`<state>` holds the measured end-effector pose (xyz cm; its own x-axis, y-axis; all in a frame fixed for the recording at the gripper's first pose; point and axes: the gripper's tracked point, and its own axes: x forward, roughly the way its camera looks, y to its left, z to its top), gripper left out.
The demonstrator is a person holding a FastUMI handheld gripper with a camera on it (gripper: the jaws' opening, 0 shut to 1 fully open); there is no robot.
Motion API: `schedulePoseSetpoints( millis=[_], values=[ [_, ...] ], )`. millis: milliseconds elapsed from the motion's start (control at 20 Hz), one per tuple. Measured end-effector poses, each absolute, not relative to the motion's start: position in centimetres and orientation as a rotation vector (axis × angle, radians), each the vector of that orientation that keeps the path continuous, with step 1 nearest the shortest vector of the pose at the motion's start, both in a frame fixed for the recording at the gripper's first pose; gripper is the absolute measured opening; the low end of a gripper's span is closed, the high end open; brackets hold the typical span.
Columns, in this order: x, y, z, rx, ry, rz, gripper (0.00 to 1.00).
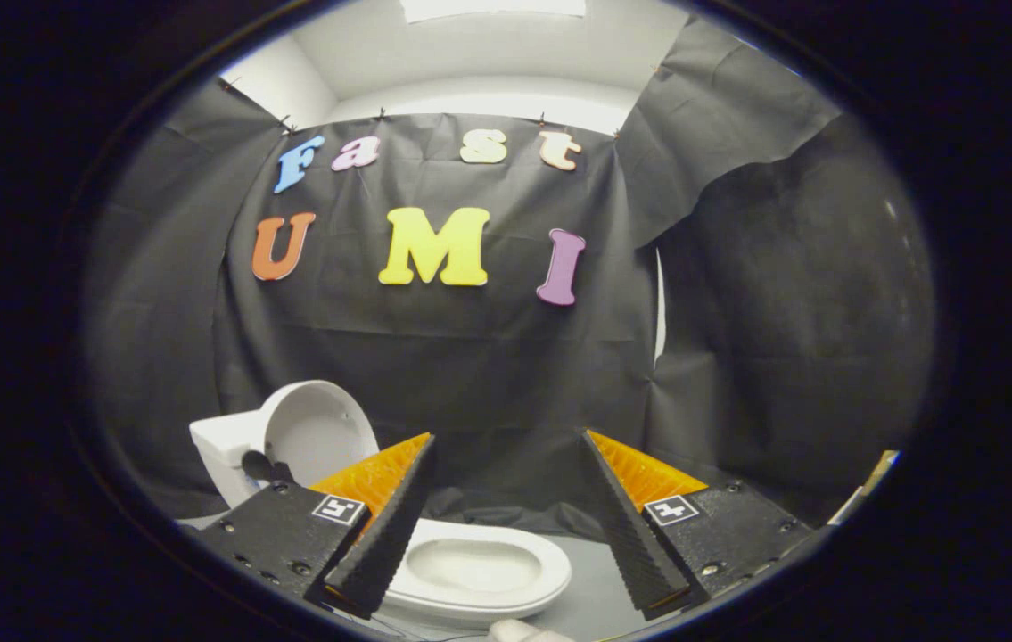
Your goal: Open the toilet lid.
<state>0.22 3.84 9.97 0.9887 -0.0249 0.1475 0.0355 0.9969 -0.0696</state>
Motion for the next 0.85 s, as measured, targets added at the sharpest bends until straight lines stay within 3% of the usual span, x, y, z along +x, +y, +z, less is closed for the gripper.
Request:
schedulePoseSetpoints(
  millis=[400,850],
  values=[
    [-2.5,-2.9,2.2,0.004,-0.05,-0.091,0.99],
    [-2.6,-5.0,0.9,0.073,-0.032,-0.09,0.99]
  ],
)
